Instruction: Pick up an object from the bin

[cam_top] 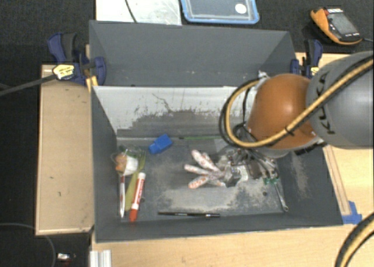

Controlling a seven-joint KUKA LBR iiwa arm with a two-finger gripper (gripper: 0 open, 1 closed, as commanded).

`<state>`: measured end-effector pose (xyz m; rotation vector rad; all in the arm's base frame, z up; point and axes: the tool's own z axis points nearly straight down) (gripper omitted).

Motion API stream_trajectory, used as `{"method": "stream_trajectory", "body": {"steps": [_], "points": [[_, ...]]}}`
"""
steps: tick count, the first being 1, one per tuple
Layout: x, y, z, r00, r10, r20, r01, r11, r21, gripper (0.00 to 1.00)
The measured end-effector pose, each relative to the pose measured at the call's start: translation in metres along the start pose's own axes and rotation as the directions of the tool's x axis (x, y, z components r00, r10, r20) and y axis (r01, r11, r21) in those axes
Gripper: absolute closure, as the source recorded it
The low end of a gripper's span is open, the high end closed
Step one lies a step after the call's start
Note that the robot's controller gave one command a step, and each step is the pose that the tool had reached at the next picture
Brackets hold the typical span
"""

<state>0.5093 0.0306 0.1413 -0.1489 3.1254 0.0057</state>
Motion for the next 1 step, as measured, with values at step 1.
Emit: {"method": "stream_trajectory", "body": {"steps": [1], "points": [[-0.0002, 0.0000, -0.0194, 1.000, 0.001, 0.000, -0.001, 1.000, 0.000, 1.00]]}}
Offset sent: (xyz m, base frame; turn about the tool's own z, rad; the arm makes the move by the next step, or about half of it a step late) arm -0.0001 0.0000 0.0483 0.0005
